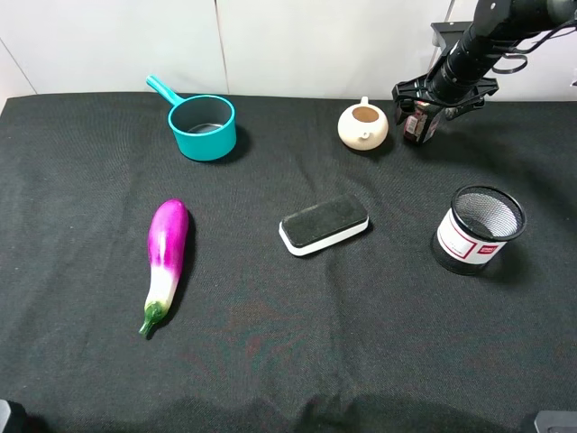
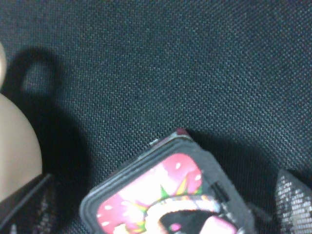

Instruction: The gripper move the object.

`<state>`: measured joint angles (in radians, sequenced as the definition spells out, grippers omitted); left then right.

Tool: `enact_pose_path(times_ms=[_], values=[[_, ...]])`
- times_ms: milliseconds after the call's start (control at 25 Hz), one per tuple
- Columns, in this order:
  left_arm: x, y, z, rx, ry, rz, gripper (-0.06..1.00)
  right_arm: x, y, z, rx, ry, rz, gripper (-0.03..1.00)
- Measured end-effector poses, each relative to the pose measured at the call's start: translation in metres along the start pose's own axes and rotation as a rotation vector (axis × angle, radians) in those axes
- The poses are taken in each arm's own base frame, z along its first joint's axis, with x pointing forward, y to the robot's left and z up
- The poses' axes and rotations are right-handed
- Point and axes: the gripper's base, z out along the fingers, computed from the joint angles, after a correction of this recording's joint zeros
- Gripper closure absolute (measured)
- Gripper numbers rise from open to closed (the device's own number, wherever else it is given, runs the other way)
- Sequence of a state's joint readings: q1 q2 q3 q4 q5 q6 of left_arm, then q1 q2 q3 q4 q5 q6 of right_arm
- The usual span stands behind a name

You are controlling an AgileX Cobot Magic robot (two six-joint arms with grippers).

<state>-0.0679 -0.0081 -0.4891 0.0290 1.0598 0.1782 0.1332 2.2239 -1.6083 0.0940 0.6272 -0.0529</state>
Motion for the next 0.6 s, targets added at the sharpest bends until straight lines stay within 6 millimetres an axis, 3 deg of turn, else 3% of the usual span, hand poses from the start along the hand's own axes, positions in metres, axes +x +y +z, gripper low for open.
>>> enact_pose_path(times_ms=[360, 600], values=[[0.0, 0.0, 0.0, 0.0, 0.0, 0.0, 0.01, 0.001, 0.0, -0.001, -0.005, 0.011, 0.005, 0.29], [0.0, 0.0, 0.0, 0.0, 0.0, 0.0, 0.01, -0.004, 0.002, -0.018, -0.007, -0.012, 0.004, 0.29]])
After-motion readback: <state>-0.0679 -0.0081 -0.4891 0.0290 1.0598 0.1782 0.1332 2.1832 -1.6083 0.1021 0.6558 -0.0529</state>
